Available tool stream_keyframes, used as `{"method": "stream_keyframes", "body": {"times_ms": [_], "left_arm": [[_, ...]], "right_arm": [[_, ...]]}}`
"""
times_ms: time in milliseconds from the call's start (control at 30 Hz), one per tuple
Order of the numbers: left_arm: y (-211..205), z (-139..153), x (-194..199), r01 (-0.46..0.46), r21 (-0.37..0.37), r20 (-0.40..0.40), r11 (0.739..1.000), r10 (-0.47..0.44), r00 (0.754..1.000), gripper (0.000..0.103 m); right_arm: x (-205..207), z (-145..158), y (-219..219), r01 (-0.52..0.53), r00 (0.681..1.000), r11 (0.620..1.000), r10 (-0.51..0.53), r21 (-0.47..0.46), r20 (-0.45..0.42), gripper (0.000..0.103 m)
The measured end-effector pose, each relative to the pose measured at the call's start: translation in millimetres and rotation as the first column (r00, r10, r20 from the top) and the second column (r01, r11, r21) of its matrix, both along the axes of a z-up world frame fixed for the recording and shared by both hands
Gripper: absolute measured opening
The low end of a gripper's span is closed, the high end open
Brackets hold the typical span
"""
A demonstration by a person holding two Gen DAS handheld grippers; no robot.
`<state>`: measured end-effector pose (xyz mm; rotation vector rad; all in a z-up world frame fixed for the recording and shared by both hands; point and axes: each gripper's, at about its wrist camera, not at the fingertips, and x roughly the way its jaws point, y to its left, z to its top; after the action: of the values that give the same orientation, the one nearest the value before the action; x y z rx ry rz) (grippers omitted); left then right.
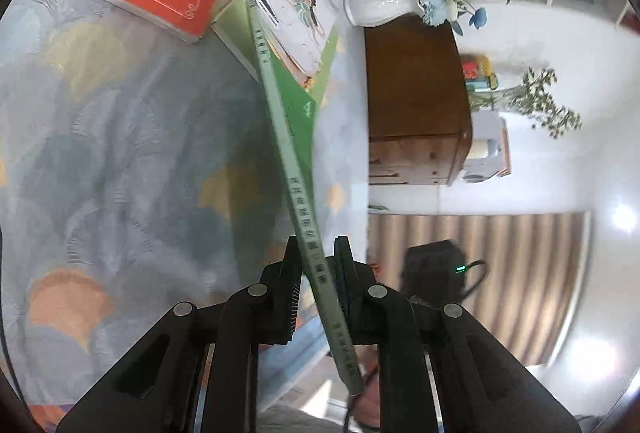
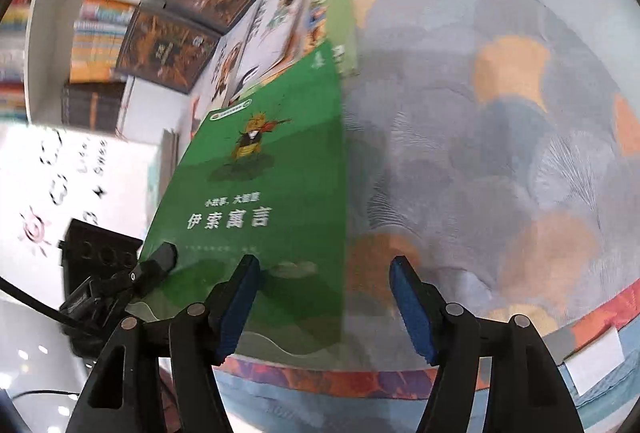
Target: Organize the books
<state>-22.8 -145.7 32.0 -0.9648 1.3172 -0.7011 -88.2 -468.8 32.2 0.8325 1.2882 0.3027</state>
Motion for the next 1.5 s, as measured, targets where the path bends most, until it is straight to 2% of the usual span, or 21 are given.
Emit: {"method": "stream_keyframes", "body": {"times_ms": [67, 133, 233, 300, 333, 367, 467, 533, 600, 667, 733, 767, 867, 1000, 1233, 1367, 1500], "left_arm": [[0, -2, 1, -0.006, -0.020, -0.017, 1.000, 0.006, 1.000, 0.012], [-2, -3, 1, -0.014, -0.039, -0.038, 0.999, 0.012, 0.999, 0.012], [0, -9, -3, -0.028, -0.067, -0.075, 0.997, 0.023, 0.997, 0.012], [3, -15, -7, -0.029, -0.051, -0.095, 0.998, 0.024, 0.995, 0.012], [4, -17, -7, -0.028, -0.038, -0.101, 0.999, 0.024, 0.995, 0.011], [6, -18, -9, -0.025, -0.014, -0.100, 1.000, 0.024, 0.995, 0.011], [6, -13, -10, -0.009, 0.081, -0.075, 0.997, 0.015, 0.997, 0.011], [0, -9, -10, 0.025, 0.204, -0.047, 0.979, -0.016, 0.999, 0.011], [-5, -5, -10, 0.053, 0.285, -0.017, 0.957, -0.050, 0.999, 0.013], [-11, 2, -14, 0.073, 0.367, 0.029, 0.927, -0.090, 0.995, 0.013], [-13, 8, -19, 0.083, 0.425, 0.071, 0.901, -0.125, 0.990, 0.013], [-14, 15, -22, 0.083, 0.460, 0.103, 0.884, -0.146, 0.984, 0.013], [-8, 30, -29, 0.074, 0.515, 0.173, 0.854, -0.188, 0.967, 0.013], [11, 47, -28, 0.054, 0.508, 0.218, 0.860, -0.189, 0.957, 0.013], [64, 76, -23, 0.008, 0.457, 0.261, 0.889, -0.143, 0.955, 0.014], [109, 99, -17, -0.052, 0.427, 0.310, 0.903, -0.092, 0.946, 0.014], [165, 117, -9, -0.120, 0.427, 0.355, 0.896, -0.044, 0.934, 0.014]], "right_arm": [[-3, -10, -4, 0.021, 0.999, 0.998, -0.019, 0.066, -0.029, 0.066], [-3, -21, -3, 0.038, 0.998, 0.984, -0.030, 0.172, -0.053, 0.066], [4, -41, 8, 0.063, 0.995, 0.941, -0.031, 0.333, -0.099, 0.070], [4, -43, 11, 0.073, 0.994, 0.937, -0.038, 0.343, -0.106, 0.063], [5, -40, 12, 0.069, 0.995, 0.940, -0.041, 0.334, -0.091, 0.052], [6, -35, 13, 0.060, 0.996, 0.944, -0.037, 0.323, -0.077, 0.045], [8, -18, 21, 0.006, 1.000, 0.980, -0.002, 0.199, -0.020, 0.040], [10, -7, 30, -0.032, 0.999, 0.995, 0.030, 0.093, 0.018, 0.039], [10, 4, 44, -0.093, 0.995, 0.995, 0.095, -0.041, 0.045, 0.038], [8, 15, 60, -0.148, 0.984, 0.974, 0.163, -0.173, 0.073, 0.038], [2, 26, 79, -0.197, 0.967, 0.933, 0.236, -0.303, 0.099, 0.037], [0, 28, 85, -0.208, 0.960, 0.917, 0.257, -0.340, 0.106, 0.038], [-8, 41, 103, -0.228, 0.938, 0.870, 0.317, -0.438, 0.141, 0.038], [-13, 62, 123, -0.228, 0.916, 0.850, 0.352, -0.476, 0.191, 0.038], [-2, 100, 178, -0.191, 0.898, 0.850, 0.353, -0.490, 0.262, 0.038], [2, 125, 218, -0.184, 0.873, 0.848, 0.374, -0.498, 0.314, 0.038], [23, 137, 271, -0.204, 0.849, 0.864, 0.390, -0.460, 0.355, 0.038]]}}
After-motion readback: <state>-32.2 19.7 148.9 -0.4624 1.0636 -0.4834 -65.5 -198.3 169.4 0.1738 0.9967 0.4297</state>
